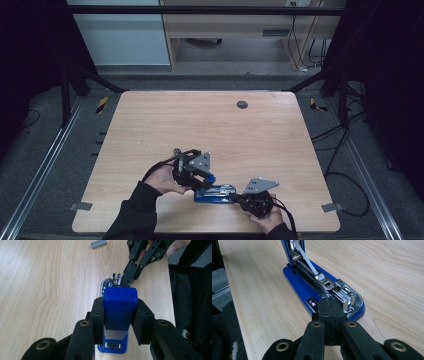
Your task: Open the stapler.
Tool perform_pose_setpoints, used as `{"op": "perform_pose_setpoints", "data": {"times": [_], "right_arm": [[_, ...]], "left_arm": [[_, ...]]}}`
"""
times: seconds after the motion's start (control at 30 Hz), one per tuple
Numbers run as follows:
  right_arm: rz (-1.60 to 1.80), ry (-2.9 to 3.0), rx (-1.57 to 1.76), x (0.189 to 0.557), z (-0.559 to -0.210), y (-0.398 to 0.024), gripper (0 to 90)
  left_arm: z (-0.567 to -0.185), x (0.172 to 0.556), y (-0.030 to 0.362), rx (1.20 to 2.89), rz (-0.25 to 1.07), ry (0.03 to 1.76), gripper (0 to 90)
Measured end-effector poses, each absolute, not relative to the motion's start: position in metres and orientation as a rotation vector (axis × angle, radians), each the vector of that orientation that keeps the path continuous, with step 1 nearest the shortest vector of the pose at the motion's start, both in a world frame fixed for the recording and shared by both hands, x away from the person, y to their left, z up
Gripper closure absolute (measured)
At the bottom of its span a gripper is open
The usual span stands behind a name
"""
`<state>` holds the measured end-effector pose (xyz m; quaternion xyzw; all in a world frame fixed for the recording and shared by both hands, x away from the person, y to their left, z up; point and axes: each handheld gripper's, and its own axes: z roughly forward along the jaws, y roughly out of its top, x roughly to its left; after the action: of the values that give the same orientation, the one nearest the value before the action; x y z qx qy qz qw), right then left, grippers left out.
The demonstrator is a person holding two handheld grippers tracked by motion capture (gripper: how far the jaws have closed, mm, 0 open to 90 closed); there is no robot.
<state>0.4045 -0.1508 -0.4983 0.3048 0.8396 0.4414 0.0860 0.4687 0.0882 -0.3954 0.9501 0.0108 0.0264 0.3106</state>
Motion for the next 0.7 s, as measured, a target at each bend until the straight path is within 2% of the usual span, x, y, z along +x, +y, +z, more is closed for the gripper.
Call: {"op": "perform_pose_setpoints", "data": {"times": [0.27, 0.7], "right_arm": [[1.472, 2.472, 0.724, 0.410, -0.472, -0.154, 90.0], [1.544, 2.492, 0.547, 0.437, -0.441, -0.141, 90.0]], "left_arm": [[-0.396, 0.470, 0.087, 2.509, 0.063, 0.028, 65.5], [-0.397, 0.470, 0.083, 2.513, 0.060, 0.026, 65.5]]}}
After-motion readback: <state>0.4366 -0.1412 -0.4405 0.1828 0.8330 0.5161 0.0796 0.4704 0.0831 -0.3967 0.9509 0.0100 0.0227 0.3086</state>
